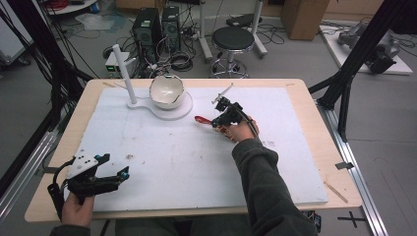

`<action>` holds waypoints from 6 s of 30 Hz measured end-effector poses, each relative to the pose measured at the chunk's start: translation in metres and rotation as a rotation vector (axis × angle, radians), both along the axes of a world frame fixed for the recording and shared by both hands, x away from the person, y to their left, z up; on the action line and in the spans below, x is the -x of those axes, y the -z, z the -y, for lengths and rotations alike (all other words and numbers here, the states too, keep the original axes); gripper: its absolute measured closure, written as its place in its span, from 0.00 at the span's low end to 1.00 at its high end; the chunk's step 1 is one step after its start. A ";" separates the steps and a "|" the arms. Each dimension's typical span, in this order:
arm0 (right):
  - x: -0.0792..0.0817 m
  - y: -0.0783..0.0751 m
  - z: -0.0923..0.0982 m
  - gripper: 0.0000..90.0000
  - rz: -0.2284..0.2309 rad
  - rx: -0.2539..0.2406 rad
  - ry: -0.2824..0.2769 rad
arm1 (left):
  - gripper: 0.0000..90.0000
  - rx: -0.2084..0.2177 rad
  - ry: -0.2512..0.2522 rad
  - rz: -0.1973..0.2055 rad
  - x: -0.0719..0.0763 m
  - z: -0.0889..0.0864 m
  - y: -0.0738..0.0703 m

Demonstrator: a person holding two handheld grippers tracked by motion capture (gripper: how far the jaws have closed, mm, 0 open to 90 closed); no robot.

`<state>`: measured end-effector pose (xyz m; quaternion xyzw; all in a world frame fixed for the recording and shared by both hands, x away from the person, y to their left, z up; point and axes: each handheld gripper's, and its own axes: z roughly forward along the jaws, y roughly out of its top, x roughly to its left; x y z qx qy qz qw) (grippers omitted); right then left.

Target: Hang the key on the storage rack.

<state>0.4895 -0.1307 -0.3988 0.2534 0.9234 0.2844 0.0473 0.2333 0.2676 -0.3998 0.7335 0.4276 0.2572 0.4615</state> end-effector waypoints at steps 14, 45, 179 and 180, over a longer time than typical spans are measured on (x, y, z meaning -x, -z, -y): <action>0.012 -0.019 0.010 0.95 0.029 -0.141 -0.006 | 0.22 0.000 -0.001 0.002 0.000 0.001 0.000; 0.037 -0.056 0.020 0.95 0.079 -0.394 -0.022 | 0.22 0.002 -0.005 0.003 0.000 0.001 0.000; -0.004 -0.108 -0.189 0.95 0.205 -0.420 -0.088 | 0.22 0.029 -0.024 0.008 -0.002 -0.007 0.000; -0.005 -0.107 -0.191 0.95 0.205 -0.416 -0.087 | 0.22 0.029 -0.025 0.010 -0.002 -0.007 0.000</action>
